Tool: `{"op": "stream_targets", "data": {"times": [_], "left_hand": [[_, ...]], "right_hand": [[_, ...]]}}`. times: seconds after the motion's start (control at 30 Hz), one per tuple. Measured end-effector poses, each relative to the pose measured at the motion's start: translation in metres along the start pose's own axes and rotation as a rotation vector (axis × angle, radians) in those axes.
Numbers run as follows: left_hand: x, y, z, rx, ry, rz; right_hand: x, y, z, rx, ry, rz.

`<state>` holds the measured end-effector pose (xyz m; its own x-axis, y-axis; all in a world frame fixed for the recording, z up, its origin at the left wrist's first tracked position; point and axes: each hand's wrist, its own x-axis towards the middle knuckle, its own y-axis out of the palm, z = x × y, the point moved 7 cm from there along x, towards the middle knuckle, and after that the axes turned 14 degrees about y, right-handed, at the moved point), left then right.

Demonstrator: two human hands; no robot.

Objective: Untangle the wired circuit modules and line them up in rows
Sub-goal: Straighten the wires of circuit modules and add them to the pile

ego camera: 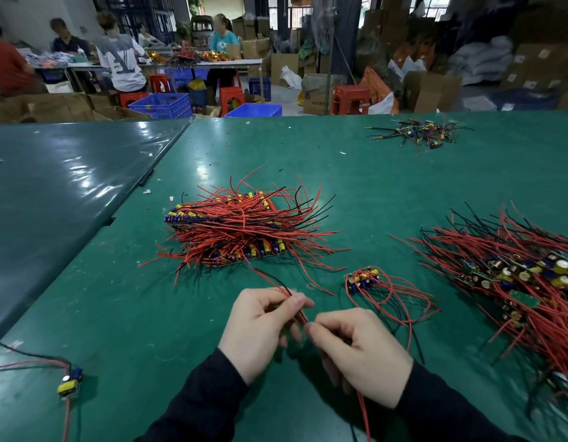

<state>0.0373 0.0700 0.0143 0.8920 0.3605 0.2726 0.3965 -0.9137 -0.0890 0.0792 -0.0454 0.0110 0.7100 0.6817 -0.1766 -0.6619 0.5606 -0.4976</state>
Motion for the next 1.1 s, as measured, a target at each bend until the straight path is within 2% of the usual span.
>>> {"op": "stream_targets", "data": {"times": [0.1, 0.17, 0.23, 0.33, 0.4, 0.47, 0.6, 0.87, 1.1], "left_hand": [[0.001, 0.000, -0.001, -0.184, -0.052, -0.016], [0.001, 0.001, -0.001, -0.275, -0.078, -0.003], [0.000, 0.002, -0.001, -0.286, -0.086, -0.002], [-0.001, 0.000, 0.001, -0.101, -0.053, -0.019], [0.000, -0.001, 0.002, -0.034, -0.043, -0.023], [0.002, -0.008, 0.002, -0.090, -0.046, -0.064], [0.005, -0.022, 0.002, -0.326, -0.090, -0.197], [0.002, -0.021, 0.011, -0.531, -0.348, -0.181], [0.000, -0.016, 0.014, -0.671, -0.435, -0.191]], "right_hand": [[0.000, 0.006, -0.001, 0.210, 0.089, 0.150], [-0.001, 0.009, 0.002, 0.263, 0.099, 0.206], [-0.001, 0.008, 0.002, 0.246, 0.084, 0.195], [-0.002, 0.006, 0.004, 0.121, 0.034, 0.119], [-0.002, 0.010, 0.003, 0.152, 0.060, 0.157], [-0.002, 0.012, 0.002, 0.250, 0.113, 0.222], [0.000, 0.008, 0.003, 0.299, 0.143, 0.235], [0.001, 0.008, 0.002, 0.287, 0.123, 0.229], [0.003, 0.009, -0.002, 0.276, 0.097, 0.230]]}}
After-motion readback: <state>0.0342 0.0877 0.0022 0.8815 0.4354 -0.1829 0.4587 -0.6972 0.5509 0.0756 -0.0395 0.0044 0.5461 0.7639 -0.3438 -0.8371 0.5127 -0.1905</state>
